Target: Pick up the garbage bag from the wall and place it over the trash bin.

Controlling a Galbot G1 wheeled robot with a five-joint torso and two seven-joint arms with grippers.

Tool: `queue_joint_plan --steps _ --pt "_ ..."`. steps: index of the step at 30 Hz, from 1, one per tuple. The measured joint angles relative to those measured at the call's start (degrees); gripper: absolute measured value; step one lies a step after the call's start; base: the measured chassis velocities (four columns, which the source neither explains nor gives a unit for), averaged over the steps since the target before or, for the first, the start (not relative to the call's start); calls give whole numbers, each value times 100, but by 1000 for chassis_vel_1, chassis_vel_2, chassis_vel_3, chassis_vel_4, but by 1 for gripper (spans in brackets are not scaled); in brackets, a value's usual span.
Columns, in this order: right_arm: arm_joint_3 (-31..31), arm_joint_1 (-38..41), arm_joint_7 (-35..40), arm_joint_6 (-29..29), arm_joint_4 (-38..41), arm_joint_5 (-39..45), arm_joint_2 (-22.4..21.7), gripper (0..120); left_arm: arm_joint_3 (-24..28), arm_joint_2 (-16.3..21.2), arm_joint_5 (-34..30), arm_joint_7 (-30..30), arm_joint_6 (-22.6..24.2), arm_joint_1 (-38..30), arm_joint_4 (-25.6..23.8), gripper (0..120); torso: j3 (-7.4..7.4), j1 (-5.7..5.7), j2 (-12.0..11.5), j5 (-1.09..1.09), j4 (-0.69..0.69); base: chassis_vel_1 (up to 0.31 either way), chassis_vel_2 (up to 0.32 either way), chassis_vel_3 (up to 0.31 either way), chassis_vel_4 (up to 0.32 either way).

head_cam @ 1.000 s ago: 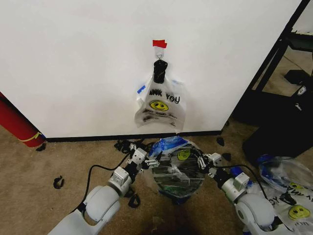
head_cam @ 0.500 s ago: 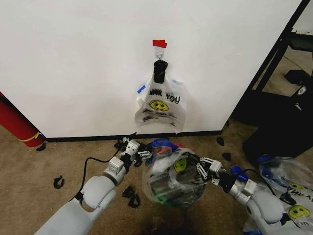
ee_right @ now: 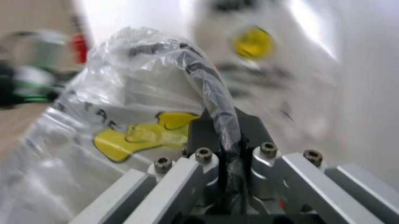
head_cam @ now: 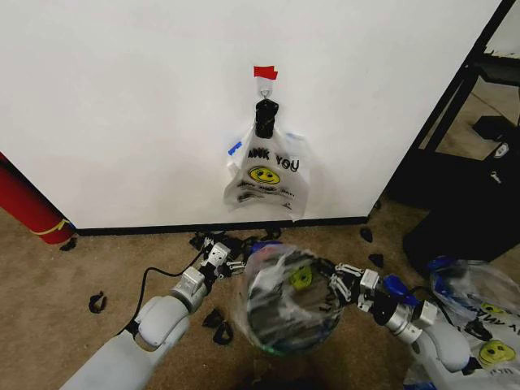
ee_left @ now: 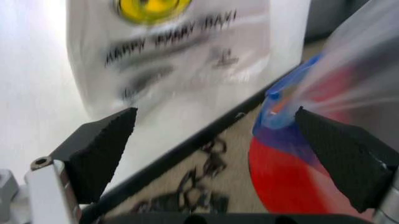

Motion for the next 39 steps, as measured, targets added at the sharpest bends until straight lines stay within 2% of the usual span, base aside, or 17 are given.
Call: queue_joint_plan --steps 5,8,10,11,12,14,15,18,22,26,33,39 --pt "-244 2 1146 -373 -143 390 183 1 -134 -96 -260 24 -440 23 44 100 0 0 0 0 0 0 0 0 0" --pt "-341 24 1682 -498 -112 704 280 1 -209 -202 -211 -191 -424 89 38 100 0 0 0 0 -1 0 0 0 0" --pt "-407 71 2189 -533 -49 1092 398 1 -246 -290 -103 -570 -183 224 -42 100 0 0 0 0 -1 0 0 0 0" --pt "-419 126 2532 -504 -19 1329 483 1 -248 -313 -226 -876 187 435 -244 100 0 0 0 -1 2 0 0 0 0" --pt "-419 126 2532 -504 -19 1329 483 1 -248 -313 -226 -876 187 435 -244 100 0 0 0 -1 2 0 0 0 0" --pt "-402 166 2753 -400 -31 1455 558 1 -212 -232 -643 -1006 695 740 -612 100 0 0 0 -1 2 0 0 0 0" --pt "-397 170 2769 -389 -34 1468 565 1 -204 -218 -693 -1011 749 776 -657 100 0 0 0 0 2 0 0 0 0" --pt "-282 166 2960 -286 77 1856 635 1 -10 -69 -1263 -1110 1433 1215 -1336 100 0 0 0 0 1 0 0 0 0" --pt "-239 100 2959 -281 246 2127 670 1 135 -191 -1804 -1400 1846 1242 -1613 100 0 0 0 1 1 0 0 0 0" --pt "-241 -36 2950 -318 517 2339 712 1 214 -458 -2431 -1744 2213 1129 -1669 100 0 0 0 0 0 0 0 0 0" --pt "-294 -87 2881 -366 610 2366 741 1 208 -634 -3110 -2069 2570 1087 -1803 100 0 0 0 0 1 0 0 0 0" --pt "-365 -72 2812 -377 564 2303 771 1 196 -728 -3350 -2186 2692 1055 -1861 100 0 0 0 0 1 0 0 0 0"
